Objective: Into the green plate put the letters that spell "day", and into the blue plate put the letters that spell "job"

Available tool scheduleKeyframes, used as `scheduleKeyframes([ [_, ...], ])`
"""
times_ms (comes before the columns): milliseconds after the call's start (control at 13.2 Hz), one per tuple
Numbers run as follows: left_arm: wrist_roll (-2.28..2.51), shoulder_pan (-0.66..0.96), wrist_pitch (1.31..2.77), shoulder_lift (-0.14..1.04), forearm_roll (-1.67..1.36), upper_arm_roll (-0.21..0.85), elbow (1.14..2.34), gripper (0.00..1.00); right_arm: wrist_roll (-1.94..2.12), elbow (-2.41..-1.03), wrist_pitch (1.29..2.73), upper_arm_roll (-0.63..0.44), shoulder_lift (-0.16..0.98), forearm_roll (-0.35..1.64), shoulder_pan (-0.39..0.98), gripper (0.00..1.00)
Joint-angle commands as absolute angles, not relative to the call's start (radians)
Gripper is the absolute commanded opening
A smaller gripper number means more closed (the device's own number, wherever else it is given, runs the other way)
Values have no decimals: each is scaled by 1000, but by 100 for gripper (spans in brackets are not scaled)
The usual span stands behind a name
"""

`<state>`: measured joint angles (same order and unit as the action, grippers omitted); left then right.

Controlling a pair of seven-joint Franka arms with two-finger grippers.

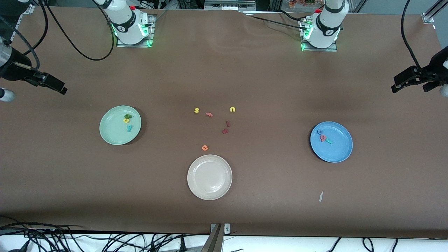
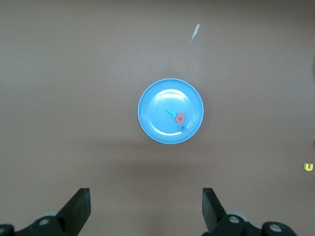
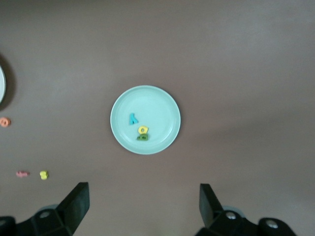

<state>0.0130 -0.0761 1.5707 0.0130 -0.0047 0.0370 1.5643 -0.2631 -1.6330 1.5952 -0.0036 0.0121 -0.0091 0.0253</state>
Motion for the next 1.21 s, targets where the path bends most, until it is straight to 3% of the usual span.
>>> scheduleKeyframes([
  [0,-9,-74,1582,9,-23,41,1571,100,-132,-1598,1563,3,18,-2,29,99],
  [1137,-11,-72,1589,9,-26,43,1575,100,-51,-1603,1557,20,25,5,26,99],
])
